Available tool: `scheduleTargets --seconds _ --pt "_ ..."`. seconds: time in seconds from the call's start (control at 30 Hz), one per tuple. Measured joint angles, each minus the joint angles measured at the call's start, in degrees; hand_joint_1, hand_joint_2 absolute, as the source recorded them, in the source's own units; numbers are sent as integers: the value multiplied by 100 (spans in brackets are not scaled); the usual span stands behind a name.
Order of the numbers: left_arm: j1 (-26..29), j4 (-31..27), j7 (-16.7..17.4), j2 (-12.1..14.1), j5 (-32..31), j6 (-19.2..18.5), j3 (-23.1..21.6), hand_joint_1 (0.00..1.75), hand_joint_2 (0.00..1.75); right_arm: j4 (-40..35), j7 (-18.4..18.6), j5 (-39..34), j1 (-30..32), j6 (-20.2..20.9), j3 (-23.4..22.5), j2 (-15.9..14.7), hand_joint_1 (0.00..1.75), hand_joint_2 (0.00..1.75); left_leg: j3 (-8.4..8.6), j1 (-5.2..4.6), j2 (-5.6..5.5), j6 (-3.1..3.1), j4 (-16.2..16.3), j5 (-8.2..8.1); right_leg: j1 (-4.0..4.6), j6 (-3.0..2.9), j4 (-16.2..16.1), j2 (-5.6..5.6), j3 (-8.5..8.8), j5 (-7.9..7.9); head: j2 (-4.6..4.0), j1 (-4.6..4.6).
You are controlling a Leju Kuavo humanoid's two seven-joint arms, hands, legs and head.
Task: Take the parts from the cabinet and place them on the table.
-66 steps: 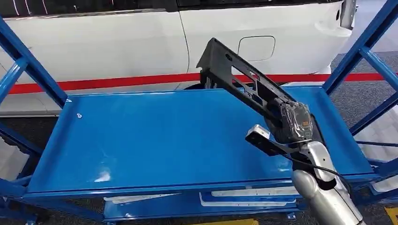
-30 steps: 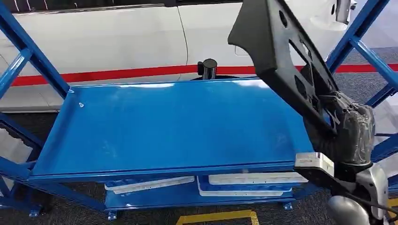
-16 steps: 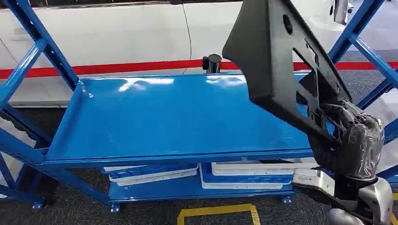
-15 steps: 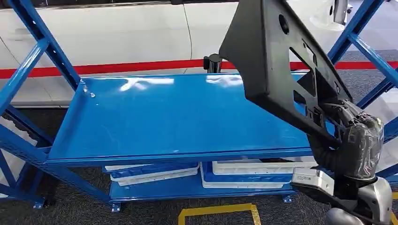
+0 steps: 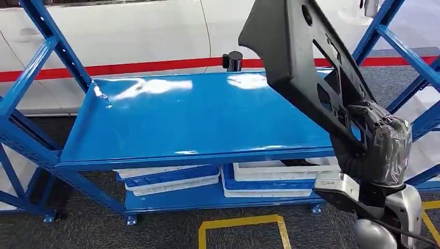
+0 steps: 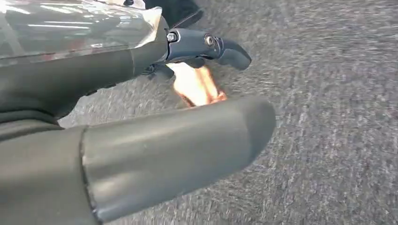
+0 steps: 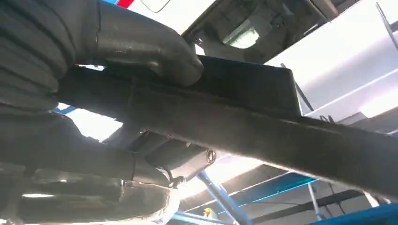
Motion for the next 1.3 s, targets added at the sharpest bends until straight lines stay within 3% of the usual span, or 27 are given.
scheduleTargets --seconds 0.07,0.13,0.17,0.23,0.3,0.33,0.37,0.47,0.5,0.53,0.6,0.63,0.67,0.7,0.73,0.8,0.83,0.87,0.97,1.0,1.03,1.07,1.13,1.17,1.2,1.23,1.3 --pt "2 0 83 -20 57 70 52 0 0 59 -4 9 -86 7 53 103 152 175 -239 45 2 -81 610 -545 15 -126 0 -12 -101 76 0 -15" --pt "15 0 153 -28 94 111 102 0 0 142 -18 33 -162 26 140 218 152 175 -574 99 3 -167 1542 -997 24 -119 6 -16 -220 164 0 -20" --pt "19 0 175 -35 100 135 122 0 0 192 -22 44 -193 46 161 266 152 175 -607 129 5 -197 1724 -1002 22 -99 8 -16 -264 200 0 -20" --pt "23 0 192 -39 111 177 153 0 0 282 -22 46 -256 63 188 339 152 175 -270 199 14 -250 1281 -676 -14 -52 41 -17 -350 254 0 -22" --pt "22 -15 192 -41 144 194 194 0 0 347 -22 63 -352 74 210 384 152 175 366 268 19 -312 265 -326 -45 -19 138 -18 -431 269 0 -22" --pt "12 -22 192 -52 157 194 210 0 0 367 -22 72 -401 79 219 395 152 175 554 267 0 -331 -31 -466 -23 6 182 -24 -502 275 0 -30" --pt "18 -35 197 -50 164 199 221 0 0 395 -18 76 -446 85 221 406 152 175 475 225 -41 -228 12 -369 11 65 210 -23 -531 298 0 -26" --pt "15 -44 203 -55 177 205 232 0 0 485 -24 39 -520 125 229 415 152 175 361 185 -34 -109 18 -333 -2 221 179 -19 -595 406 0 -22" --pt "16 -44 203 -59 177 208 240 0 0 527 -24 22 -556 125 225 413 152 175 318 222 -8 8 -37 -248 -3 261 230 -21 -650 377 0 -13" --pt "11 -46 203 -72 177 210 255 0 0 561 -26 15 -583 125 223 415 152 175 263 197 1 70 -41 -206 -6 213 380 -6 -764 203 0 -15" --pt "12 -52 203 -61 177 223 271 0 0 614 -26 9 -626 125 221 415 152 175 146 181 13 134 -37 -120 -9 108 1146 1 -1052 -286 0 -7" --pt "15 -52 203 -61 177 227 275 0 0 647 -26 9 -632 127 221 415 152 175 71 162 15 145 -32 -65 -6 99 1705 4 -1239 -530 0 -9" --pt "15 -52 203 -63 177 227 280 0 0 673 -26 9 -629 127 221 415 152 175 11 144 16 149 -29 -21 -7 120 2030 4 -1318 -639 0 -4" --pt "15 -52 203 -70 177 229 284 0 0 697 -26 9 -630 127 223 415 152 175 -44 135 14 146 -29 22 -7 157 2071 4 -1263 -625 0 -9" --pt "15 -52 203 -70 177 229 293 0 0 719 -26 9 -636 127 223 415 152 175 -91 132 13 139 -24 65 -5 204 1824 3 -1059 -520 0 -9" --pt "15 -52 197 -72 166 229 302 0 0 739 -24 -18 -674 131 219 415 152 175 -157 132 5 104 -22 137 -4 270 708 3 -337 -185 0 -7" --pt "14 -52 183 -72 157 229 301 0 0 745 -22 -59 -711 142 212 411 152 175 -167 132 6 76 -16 169 3 228 189 3 -8 -181 0 -7" --pt "13 -52 179 -72 151 229 299 0 0 761 -15 -112 -741 160 199 404 152 175 -196 108 1 31 -19 207 71 187 58 10 99 -204 0 -13" --pt "16 -57 177 -68 129 229 299 0 0 793 -28 -302 -719 177 74 356 152 175 -189 114 4 -69 -59 318 114 145 88 17 -48 -130 0 -4" --pt "30 -57 186 -70 124 234 304 0 0 811 -61 -339 -707 177 50 352 152 175 -215 111 0 -116 -66 339 42 60 54 15 -73 -59 0 -4" --pt "37 -57 197 -72 140 243 310 0 0 824 -92 -374 -707 177 35 352 152 175 -272 142 3 -134 22 197 -23 4 54 3 -97 -7 0 -20" --pt "39 -57 221 -76 175 262 317 0 0 839 -134 -405 -697 175 28 352 152 175 -379 149 13 -150 286 -128 -11 -73 55 -2 -142 41 0 -26" --pt "38 -57 249 -85 258 323 356 0 0 918 -219 -448 -715 177 20 358 152 175 -689 154 6 -206 1188 -741 10 -109 64 -2 -270 147 0 -35" --pt "39 -57 264 -92 308 361 382 0 0 1001 -256 -503 -750 181 20 367 152 175 -810 160 8 -227 1610 -891 22 -109 73 -1 -340 197 0 -35" --pt "39 -57 273 -103 352 391 407 0 0 1093 -284 -544 -792 197 22 380 152 175 -825 161 8 -235 1803 -888 26 -93 85 -1 -404 232 0 -37" --pt "38 -57 277 -116 406 417 436 0 0 1188 -308 -609 -839 214 24 389 152 175 -704 163 11 -234 1705 -782 25 -80 102 -1 -460 264 0 -37" --pt "34 -57 280 -131 490 498 507 0 0 1395 -383 -737 -1000 221 37 398 152 175 -56 174 16 -224 777 -421 14 -29 160 0 -553 299 0 -37"
